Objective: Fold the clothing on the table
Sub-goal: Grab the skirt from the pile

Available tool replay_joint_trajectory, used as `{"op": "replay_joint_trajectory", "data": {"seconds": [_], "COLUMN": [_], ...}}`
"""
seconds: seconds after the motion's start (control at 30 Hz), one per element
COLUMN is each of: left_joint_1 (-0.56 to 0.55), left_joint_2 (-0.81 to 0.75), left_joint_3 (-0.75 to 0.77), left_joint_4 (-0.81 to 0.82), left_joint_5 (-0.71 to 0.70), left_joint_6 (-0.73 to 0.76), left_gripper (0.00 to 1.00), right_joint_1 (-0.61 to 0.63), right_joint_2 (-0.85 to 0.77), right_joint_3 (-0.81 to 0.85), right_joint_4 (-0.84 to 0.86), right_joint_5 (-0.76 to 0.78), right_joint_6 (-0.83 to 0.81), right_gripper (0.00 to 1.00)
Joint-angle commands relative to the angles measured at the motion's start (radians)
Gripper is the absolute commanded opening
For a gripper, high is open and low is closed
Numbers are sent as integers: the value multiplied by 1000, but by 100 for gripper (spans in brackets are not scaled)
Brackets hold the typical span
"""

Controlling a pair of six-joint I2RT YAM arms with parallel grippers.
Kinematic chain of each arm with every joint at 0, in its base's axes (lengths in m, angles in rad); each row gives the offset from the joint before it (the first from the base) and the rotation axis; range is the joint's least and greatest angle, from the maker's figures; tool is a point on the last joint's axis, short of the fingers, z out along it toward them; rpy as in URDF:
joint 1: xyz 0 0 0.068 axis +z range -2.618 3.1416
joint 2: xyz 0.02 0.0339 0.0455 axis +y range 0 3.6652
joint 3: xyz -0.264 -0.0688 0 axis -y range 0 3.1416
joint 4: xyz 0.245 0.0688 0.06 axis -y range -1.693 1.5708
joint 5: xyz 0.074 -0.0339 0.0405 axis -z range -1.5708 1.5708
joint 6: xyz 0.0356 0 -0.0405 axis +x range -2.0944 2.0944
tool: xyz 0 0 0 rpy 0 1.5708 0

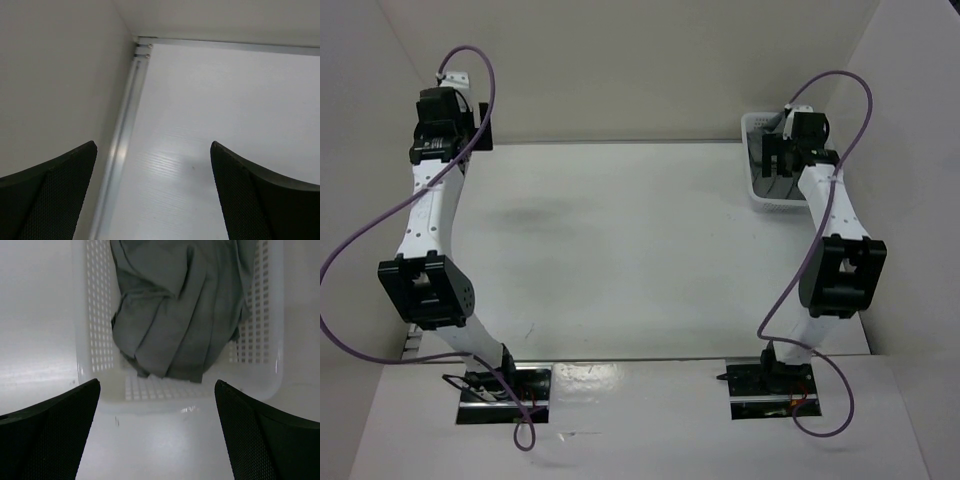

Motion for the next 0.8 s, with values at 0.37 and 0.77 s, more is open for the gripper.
{"op": "replay_joint_trajectory", "data": {"seconds": [0.37,0.77], "left_joint_1": [11,136], "left_joint_2": [-144,100], "left_joint_3": [-112,-11], "left_joint_4": [-244,-338], "left_joint_5": [183,324], "left_joint_6": [-4,69], "left_gripper": [100,100], "right_joint_1": [-7,-36], "right_joint_2": [473,665], "right_joint_3": [619,733], "right_joint_4": [-288,-279], "right_joint_5": [47,116], "right_joint_6": [78,97], "right_gripper": [99,99]}}
